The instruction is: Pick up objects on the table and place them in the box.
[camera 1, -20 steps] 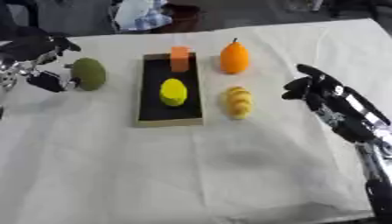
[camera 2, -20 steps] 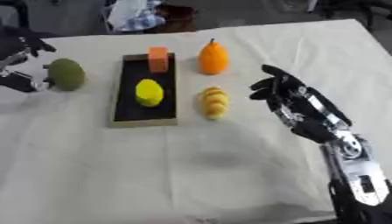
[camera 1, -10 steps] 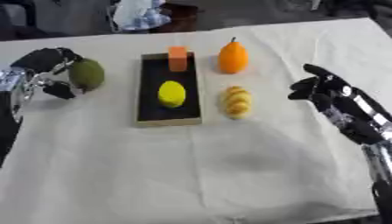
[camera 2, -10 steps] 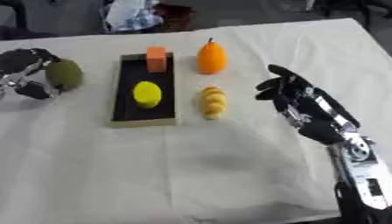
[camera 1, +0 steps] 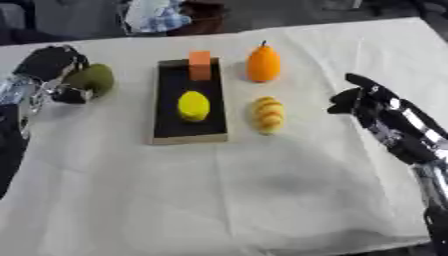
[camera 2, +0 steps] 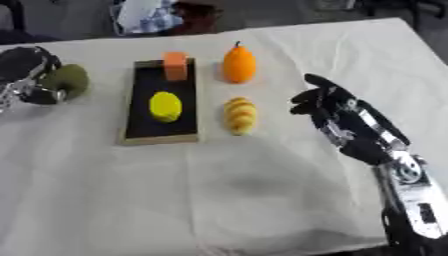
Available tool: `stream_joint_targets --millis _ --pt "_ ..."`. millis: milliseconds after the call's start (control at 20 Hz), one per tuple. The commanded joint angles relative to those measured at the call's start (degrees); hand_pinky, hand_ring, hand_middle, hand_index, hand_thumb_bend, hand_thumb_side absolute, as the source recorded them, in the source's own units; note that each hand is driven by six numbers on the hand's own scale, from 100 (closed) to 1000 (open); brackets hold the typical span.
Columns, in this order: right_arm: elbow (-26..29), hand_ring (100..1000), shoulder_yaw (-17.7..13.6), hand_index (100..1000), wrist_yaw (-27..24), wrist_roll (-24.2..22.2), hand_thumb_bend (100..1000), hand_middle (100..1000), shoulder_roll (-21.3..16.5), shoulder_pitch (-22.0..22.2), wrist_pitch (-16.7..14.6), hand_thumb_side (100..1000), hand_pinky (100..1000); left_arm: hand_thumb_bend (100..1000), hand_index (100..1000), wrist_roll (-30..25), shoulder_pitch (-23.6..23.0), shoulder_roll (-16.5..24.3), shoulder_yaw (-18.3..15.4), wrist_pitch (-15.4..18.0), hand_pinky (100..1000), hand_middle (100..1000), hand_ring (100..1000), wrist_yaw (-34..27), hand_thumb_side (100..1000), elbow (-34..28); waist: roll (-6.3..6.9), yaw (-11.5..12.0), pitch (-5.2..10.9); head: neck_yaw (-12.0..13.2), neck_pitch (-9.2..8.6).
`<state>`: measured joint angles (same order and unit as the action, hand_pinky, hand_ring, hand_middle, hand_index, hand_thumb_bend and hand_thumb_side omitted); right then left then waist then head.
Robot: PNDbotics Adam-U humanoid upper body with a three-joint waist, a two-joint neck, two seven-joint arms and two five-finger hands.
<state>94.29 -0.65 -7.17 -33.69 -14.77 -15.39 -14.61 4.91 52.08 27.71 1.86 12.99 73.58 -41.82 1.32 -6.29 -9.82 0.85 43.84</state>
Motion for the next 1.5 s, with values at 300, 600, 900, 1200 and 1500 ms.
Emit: stream_joint_targets --millis 300,600,900,1200,1500 --pt "0.54 743 -0.02 998 -0.45 -0.21 100 741 -0.36 -0.93 -0.06 536 832 104 592 3.82 3.78 2.15 3.55 5.32 556 453 419 -6.87 207 -6.93 -0.42 -0.42 0.30 -0.05 0.04" --pt "0.51 744 0.17 998 -0.54 -0.50 100 741 -0.27 -1.15 -0.05 537 832 210 624 -0.06 5.00 -1.53 7.11 8.72 576 483 452 -10.56 295 -7.59 -0.33 -1.47 0.21 0.40 -0.03" --pt "0.52 744 0.22 998 -0.61 -0.67 100 741 -0.13 -1.20 -0.01 535 832 100 649 -1.75 4.91 -4.47 9.03 10.62 590 508 475 -9.97 236 -7.37 -0.22 -2.15 0.25 0.59 -0.15" --pt "0.48 745 0.22 998 -0.62 -0.76 100 741 -0.09 -1.18 -0.01 536 833 131 696 -2.37 4.26 -5.99 9.50 11.08 631 562 533 -6.73 264 -5.19 -0.27 -2.39 0.22 0.54 -0.13" --pt "0.41 745 0.10 998 -0.65 -0.70 100 741 -0.12 -1.21 -0.07 535 833 245 861 -6.21 3.79 -6.10 8.47 10.68 728 763 680 -0.85 334 -1.74 -0.41 -2.46 0.12 0.25 -0.04"
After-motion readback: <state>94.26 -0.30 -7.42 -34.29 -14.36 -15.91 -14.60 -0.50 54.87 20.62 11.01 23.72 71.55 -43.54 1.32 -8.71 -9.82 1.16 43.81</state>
